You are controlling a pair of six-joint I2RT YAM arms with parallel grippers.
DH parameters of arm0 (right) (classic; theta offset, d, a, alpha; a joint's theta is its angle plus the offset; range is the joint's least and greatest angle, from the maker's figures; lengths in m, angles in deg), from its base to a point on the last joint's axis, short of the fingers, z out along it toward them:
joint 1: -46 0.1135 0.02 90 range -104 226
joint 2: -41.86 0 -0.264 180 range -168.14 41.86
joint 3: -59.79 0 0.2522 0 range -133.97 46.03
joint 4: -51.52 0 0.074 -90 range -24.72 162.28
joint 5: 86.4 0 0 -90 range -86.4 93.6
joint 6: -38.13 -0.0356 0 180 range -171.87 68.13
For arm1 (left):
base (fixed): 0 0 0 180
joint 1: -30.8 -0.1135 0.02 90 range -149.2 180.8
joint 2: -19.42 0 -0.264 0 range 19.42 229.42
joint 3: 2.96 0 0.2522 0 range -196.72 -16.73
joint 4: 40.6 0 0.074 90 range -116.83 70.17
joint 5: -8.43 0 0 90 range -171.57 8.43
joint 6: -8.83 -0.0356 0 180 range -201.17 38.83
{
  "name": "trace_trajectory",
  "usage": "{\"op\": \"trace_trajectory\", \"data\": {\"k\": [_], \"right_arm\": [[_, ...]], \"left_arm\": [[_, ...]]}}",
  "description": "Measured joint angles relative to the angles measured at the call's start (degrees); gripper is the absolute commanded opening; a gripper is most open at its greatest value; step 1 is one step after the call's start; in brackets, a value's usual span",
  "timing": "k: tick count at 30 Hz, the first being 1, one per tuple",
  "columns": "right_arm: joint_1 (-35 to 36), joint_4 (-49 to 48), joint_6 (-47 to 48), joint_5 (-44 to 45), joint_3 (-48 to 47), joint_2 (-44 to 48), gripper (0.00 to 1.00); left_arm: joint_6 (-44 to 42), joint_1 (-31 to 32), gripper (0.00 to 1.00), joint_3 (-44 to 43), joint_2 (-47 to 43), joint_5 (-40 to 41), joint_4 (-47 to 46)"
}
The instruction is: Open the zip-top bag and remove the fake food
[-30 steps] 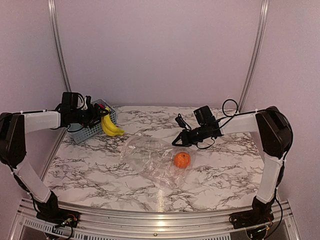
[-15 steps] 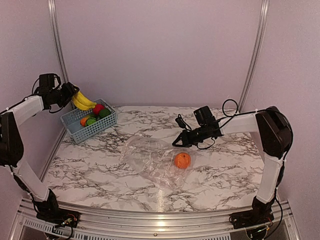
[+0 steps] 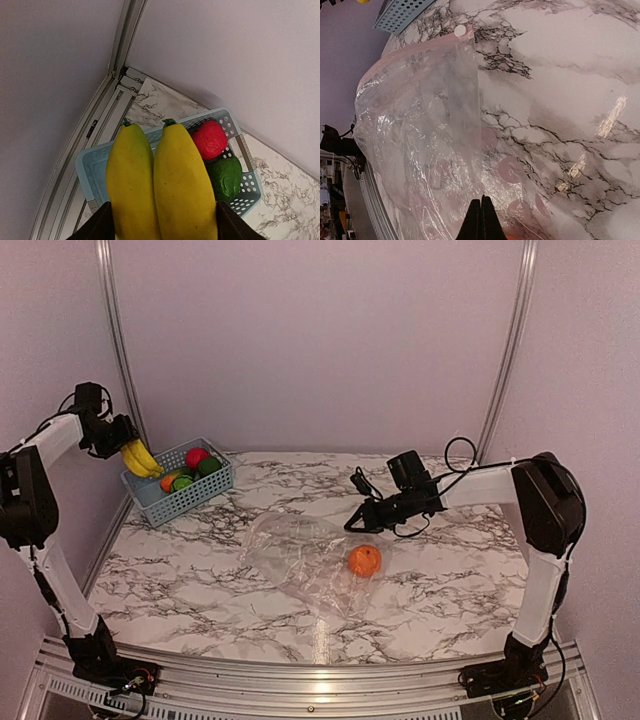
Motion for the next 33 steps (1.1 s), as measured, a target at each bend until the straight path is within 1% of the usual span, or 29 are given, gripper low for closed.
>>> {"op": "trace_trajectory", "data": {"k": [8, 11, 14, 19, 22, 23, 26, 29, 33], "right_arm": [[0.0, 0.5, 0.0, 0.0, -1.8, -0.6, 0.0], [0.0, 1.0, 0.0, 0.0, -2.3, -0.9, 0.14], [0.0, 1.4, -0.2, 0.0, -3.0, -1.0, 0.29], [0.0, 2.3, 0.0, 0.0, -5.4, -1.3, 0.43], [-0.2, 2.4, -0.3, 0.0, -7.1, -1.3, 0.47], [-0.4, 2.4, -0.3, 0.0, -7.5, -1.3, 0.5], [-1.3, 2.6, -0.7, 0.2, -8.1, -1.2, 0.53], [-2.4, 3.7, -0.9, 0.8, -8.1, -0.6, 0.55], [-3.6, 4.7, -1.3, 1.3, -7.0, 2.6, 0.56]], "left_arm": [[-4.5, 0.0, 0.43, -2.7, 7.2, -2.6, 3.8], [-5.2, 0.0, 0.46, -2.8, 9.7, -3.0, 4.2], [-5.7, 0.0, 0.55, -3.1, 11.9, -3.3, 5.0], [-6.4, 0.2, 0.71, -3.8, 13.1, -3.7, 5.9], [-6.6, 0.3, 0.8, -4.7, 13.1, -3.7, 6.4], [-6.5, 0.3, 0.82, -5.2, 13.1, -3.8, 6.7], [-6.5, 0.3, 0.89, -6.5, 13.1, -3.9, 6.9], [-6.5, 0.3, 0.9, -6.7, 13.1, -4.1, 7.0], [-6.5, 0.8, 0.87, -6.5, 12.7, -4.7, 7.2]]}}
